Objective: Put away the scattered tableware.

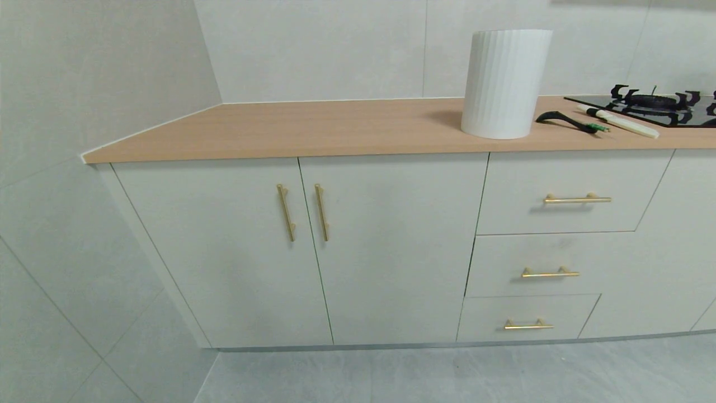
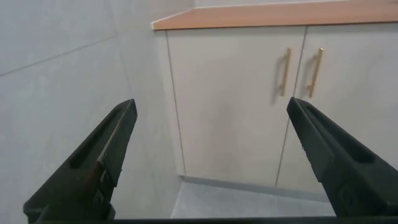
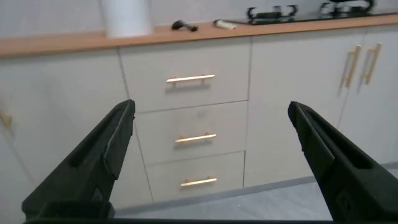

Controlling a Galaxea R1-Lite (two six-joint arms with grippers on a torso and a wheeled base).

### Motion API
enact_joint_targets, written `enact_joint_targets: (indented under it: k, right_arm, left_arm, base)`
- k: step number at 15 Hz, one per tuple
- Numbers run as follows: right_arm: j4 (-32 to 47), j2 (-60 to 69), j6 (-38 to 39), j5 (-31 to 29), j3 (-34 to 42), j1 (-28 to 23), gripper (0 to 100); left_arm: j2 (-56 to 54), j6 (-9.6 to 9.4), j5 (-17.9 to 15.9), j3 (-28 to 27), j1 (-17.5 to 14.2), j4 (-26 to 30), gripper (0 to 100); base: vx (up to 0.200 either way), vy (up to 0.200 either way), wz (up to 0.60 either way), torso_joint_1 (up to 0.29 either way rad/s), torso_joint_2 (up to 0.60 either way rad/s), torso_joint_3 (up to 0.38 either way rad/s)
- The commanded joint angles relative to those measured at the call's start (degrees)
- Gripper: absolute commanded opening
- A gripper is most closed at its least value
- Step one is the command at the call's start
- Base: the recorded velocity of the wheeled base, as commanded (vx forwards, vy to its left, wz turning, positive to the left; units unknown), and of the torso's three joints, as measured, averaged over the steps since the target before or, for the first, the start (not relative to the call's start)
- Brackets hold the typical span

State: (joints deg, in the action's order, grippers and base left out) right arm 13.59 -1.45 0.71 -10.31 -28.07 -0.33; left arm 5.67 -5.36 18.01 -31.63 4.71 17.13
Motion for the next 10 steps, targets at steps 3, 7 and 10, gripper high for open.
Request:
enact_joint_targets:
  k: [3, 7, 10]
  right_arm:
    - [-1.46, 1.45, 0.7, 0.21, 11.73, -0.11, 100]
    - [-17.55, 1.45, -1.23, 2.84, 28.07, -0.11, 100]
    - [-16.41, 1.45, -1.15, 6.01, 28.07, -0.11, 100]
  left_arm:
    - [-5.67, -1.49, -3.94, 8.26, -4.71, 0.45, 100]
    - [-5.67, -1.49, -6.58, 20.74, -4.71, -11.15, 100]
    - [-5.67, -1.32, -8.25, 30.23, -4.71, -17.39, 100]
  base:
    - [0.0, 0.0, 0.0, 0.0, 0.0, 0.0]
    - [0.0, 0.0, 0.0, 0.0, 0.0, 0.0]
    - [0.0, 0.0, 0.0, 0.0, 0.0, 0.0]
